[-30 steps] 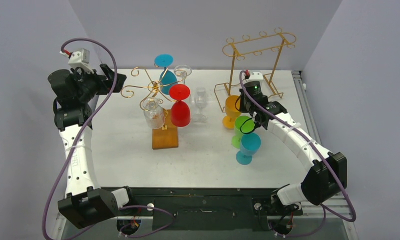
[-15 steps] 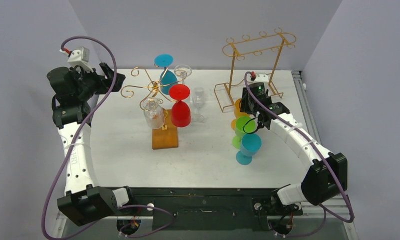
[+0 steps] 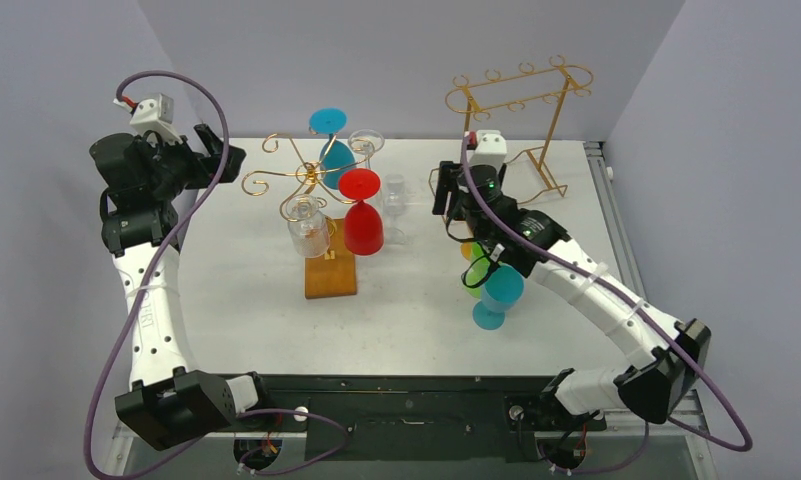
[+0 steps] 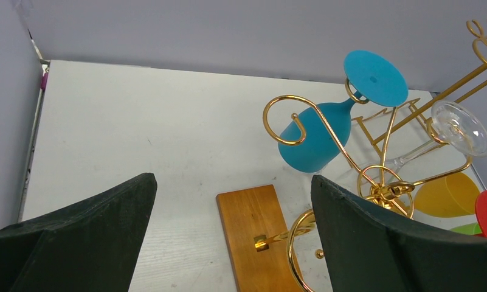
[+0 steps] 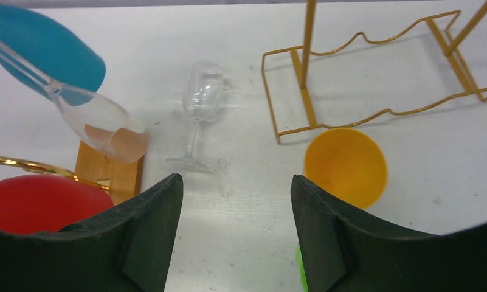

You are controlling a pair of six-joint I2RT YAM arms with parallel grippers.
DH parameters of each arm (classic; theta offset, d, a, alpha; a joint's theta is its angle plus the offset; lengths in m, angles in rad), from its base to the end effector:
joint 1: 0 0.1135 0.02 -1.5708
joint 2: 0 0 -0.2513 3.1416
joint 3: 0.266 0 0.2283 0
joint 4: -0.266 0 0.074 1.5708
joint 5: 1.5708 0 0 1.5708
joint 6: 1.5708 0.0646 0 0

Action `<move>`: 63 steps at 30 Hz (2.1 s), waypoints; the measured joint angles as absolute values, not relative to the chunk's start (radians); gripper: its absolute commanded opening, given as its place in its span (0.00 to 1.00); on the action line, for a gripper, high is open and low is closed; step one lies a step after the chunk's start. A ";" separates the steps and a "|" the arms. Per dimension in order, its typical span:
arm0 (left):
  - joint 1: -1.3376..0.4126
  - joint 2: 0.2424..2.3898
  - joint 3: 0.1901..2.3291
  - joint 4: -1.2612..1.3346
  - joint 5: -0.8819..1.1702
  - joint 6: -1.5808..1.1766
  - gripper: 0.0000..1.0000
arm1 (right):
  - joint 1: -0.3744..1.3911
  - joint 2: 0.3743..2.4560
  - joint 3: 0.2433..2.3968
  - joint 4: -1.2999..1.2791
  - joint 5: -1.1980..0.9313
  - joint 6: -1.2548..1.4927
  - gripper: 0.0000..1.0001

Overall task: Place the wine glass upside down on the wine glass rack
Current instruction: Pick up the wine glass at the center of the board.

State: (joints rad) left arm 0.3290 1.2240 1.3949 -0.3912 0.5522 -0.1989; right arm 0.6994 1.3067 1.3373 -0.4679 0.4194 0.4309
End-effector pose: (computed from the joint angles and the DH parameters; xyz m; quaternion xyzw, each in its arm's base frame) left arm 0.2639 0.0543 0.4183 -0.0314 0.7694 -0.1732 0.6140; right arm 0.2413 0.1686 0.3665 0.0003 0.8327 0.1329 0.5375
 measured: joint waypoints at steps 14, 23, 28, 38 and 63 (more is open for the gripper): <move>0.330 1.228 1.413 -0.414 0.557 -0.200 0.96 | 0.738 1.749 1.480 -0.348 0.381 0.564 0.54; 0.330 1.232 1.413 -0.416 0.574 -0.218 0.96 | 0.686 1.935 1.496 -0.131 0.318 0.648 0.53; 0.330 1.240 1.413 -0.421 0.585 -0.224 0.96 | 0.664 2.037 1.539 -0.063 0.297 0.688 0.51; 0.330 1.240 1.413 -0.439 0.588 -0.224 0.96 | 0.668 2.164 1.580 -0.060 0.288 0.750 0.51; 0.330 1.236 1.443 -0.467 0.604 -0.205 0.96 | 0.680 2.069 1.305 0.039 0.268 0.801 0.00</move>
State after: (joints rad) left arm 0.3302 1.2358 1.4425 -0.4671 0.6037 -0.2054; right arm 0.6804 2.0689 1.3052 0.0395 0.2684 0.8013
